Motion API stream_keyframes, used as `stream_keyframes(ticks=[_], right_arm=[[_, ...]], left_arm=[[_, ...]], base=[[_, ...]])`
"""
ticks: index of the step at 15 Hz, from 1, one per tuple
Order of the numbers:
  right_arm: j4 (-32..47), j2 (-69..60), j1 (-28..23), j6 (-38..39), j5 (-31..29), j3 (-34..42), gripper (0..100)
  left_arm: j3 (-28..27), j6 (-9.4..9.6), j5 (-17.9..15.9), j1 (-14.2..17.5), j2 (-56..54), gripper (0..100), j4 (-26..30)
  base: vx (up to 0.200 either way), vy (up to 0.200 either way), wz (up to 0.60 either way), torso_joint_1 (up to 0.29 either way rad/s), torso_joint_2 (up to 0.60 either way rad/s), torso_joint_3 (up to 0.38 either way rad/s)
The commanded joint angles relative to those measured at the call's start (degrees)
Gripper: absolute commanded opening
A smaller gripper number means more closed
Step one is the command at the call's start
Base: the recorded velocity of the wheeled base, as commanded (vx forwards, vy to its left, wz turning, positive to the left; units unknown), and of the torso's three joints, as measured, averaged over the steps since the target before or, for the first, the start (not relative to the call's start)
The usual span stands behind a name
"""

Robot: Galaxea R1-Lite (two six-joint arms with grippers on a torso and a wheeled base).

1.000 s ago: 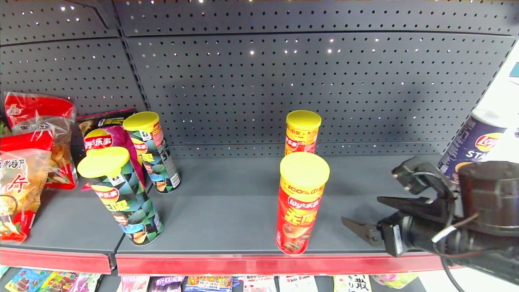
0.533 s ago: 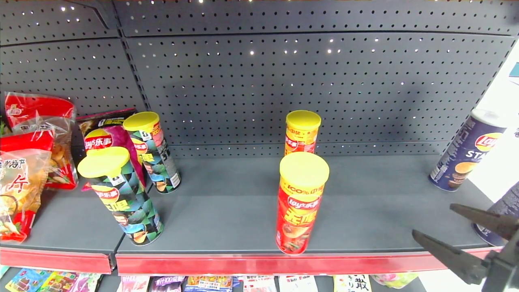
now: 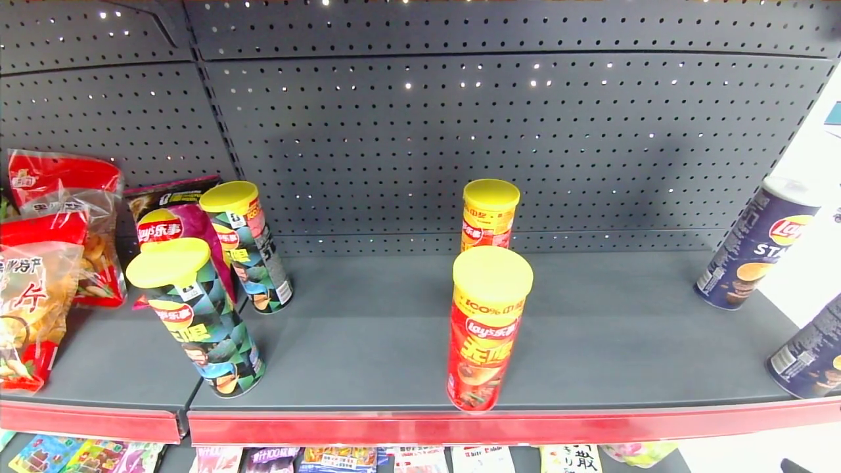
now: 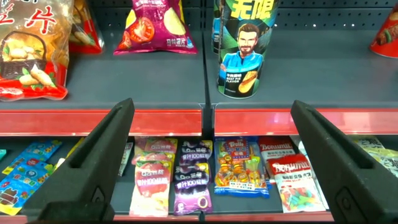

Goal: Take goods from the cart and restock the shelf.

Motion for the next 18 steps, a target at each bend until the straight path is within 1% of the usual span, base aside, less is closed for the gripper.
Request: stream_keyframes(ticks=[1, 3, 5, 6, 7, 9, 11, 13, 14, 15, 16, 17, 18], right_arm=[[2.96, -7.66, -0.54, -0.94, -0.13, -0.36, 100], [5.78, -7.4, -0.63, -1.02, -0.31, -0.89, 100], [6.92, -9.68, -0.71, -1.02, -0.57, -0.36, 100], [7.18, -11.79, -0.89, -1.02, -1.45, -0.89, 100], [8.15, -15.13, -1.77, -1.02, -3.65, -0.97, 100], [12.98, -21.02, -2.3, -1.02, -5.32, -1.68, 100], [19.75, -25.24, -2.74, -1.2, -6.63, -2.82, 100], [24.23, -27.61, -3.35, -4.1, -7.42, -2.12, 100], [24.14, -27.61, -3.44, -4.45, -7.86, -2.12, 100], [24.14, -27.61, -2.91, -4.54, -6.63, -2.03, 100], [23.7, -26.47, -1.33, -4.54, -3.91, -3.08, 100], [21.33, -20.49, 0.34, -4.45, -1.8, -5.9, 100], [17.11, -11.35, 1.48, -3.57, -1.1, -8.27, 100]], left_arm=[[0.01, -0.04, 0.0, 0.01, 0.05, 100, 0.0], [0.01, -0.04, 0.0, 0.01, 0.05, 100, 0.0], [0.01, -0.04, 0.0, 0.01, 0.05, 100, 0.0], [0.01, -0.04, 0.0, 0.01, 0.05, 100, 0.0], [0.01, -0.04, 0.0, 0.01, 0.05, 100, 0.0], [0.01, -0.04, 0.0, 0.01, 0.05, 100, 0.0], [0.01, -0.04, 0.0, 0.01, 0.05, 100, 0.0], [0.01, -0.04, 0.0, 0.01, 0.05, 100, 0.0], [0.01, -0.04, 0.0, 0.01, 0.05, 100, 0.0], [0.01, -0.04, 0.0, 0.01, 0.05, 100, 0.0], [0.01, -0.04, 0.0, 0.01, 0.05, 100, 0.0], [0.01, -0.04, 0.0, 0.01, 0.05, 100, 0.0], [0.01, -0.04, 0.0, 0.01, 0.05, 100, 0.0]], base=[[0.0, 0.0, 0.0, 0.0, 0.0, 0.0], [0.0, 0.0, 0.0, 0.0, 0.0, 0.0], [0.0, 0.0, 0.0, 0.0, 0.0, 0.0], [0.0, 0.0, 0.0, 0.0, 0.0, 0.0], [0.0, 0.0, 0.0, 0.0, 0.0, 0.0], [0.0, 0.0, 0.0, 0.0, 0.0, 0.0], [0.0, 0.0, 0.0, 0.0, 0.0, 0.0], [0.0, 0.0, 0.0, 0.0, 0.0, 0.0], [0.0, 0.0, 0.0, 0.0, 0.0, 0.0], [0.0, 0.0, 0.0, 0.0, 0.0, 0.0], [0.0, 0.0, 0.0, 0.0, 0.0, 0.0], [0.0, 0.0, 0.0, 0.0, 0.0, 0.0], [0.0, 0.0, 0.0, 0.0, 0.0, 0.0]])
